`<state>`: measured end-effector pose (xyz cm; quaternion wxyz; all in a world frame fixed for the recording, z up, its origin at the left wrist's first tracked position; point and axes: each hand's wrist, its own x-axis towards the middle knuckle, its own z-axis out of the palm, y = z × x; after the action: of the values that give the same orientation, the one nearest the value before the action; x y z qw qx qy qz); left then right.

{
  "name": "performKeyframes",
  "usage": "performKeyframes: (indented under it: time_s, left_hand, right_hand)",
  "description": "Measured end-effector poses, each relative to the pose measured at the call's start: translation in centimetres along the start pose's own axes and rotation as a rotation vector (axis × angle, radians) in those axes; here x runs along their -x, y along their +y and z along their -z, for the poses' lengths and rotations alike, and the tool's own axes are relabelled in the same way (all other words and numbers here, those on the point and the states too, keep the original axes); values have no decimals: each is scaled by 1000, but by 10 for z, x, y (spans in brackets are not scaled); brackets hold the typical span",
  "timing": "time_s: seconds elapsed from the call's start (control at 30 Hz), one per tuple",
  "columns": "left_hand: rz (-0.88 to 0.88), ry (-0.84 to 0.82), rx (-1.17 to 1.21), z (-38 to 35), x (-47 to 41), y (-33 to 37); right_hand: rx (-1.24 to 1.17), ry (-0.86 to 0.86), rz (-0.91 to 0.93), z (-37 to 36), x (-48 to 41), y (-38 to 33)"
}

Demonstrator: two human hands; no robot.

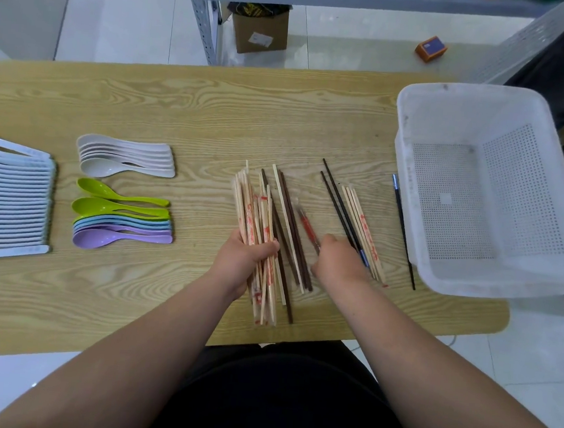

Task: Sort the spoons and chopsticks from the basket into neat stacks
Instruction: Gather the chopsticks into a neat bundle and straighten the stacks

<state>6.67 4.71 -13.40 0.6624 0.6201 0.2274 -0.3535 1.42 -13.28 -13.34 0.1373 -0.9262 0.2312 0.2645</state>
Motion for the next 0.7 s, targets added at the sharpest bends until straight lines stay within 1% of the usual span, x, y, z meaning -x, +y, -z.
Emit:
performKeyframes:
  time_s: [0.07, 0.13, 0.17, 0.23, 0.3, 0.37, 0.43, 0.5, 0.57, 0.7]
  left_hand:
    - [-12, -12, -8, 0, 0, 0]
    - [-15, -21, -19, 0, 0, 0]
    - [-15, -26, -21, 0, 0, -1]
    - [-17, -36, -23, 0, 0, -2]
    - [-29, -44, -32, -3, 0, -2]
    - [-42, -66, -10, -7, 1, -1]
    - [-48, -106, 35, -11, 2, -1]
    - [-54, -128, 69, -15, 3, 0]
    - [-62, -144, 87, -18, 4, 1]
    - [-52, -137, 85, -25, 6, 2]
  right_hand:
    - [37, 13, 18, 0, 0, 1]
    - [-26, 8, -11, 3, 1, 3]
    - [-100, 0, -40, 7, 2, 4]
    - [-338, 3, -65, 15, 9, 6]
    - [-603, -12, -19, 24, 21, 0]
    - [-750, -50, 53, 29, 33, -13]
    - [-837, -66, 70, 26, 38, -22]
    - [-918, -51, 35, 24, 38, -25]
    - [-952, -42, 29, 24, 38, -24]
    - [-993, -44, 91, 21, 42, -22]
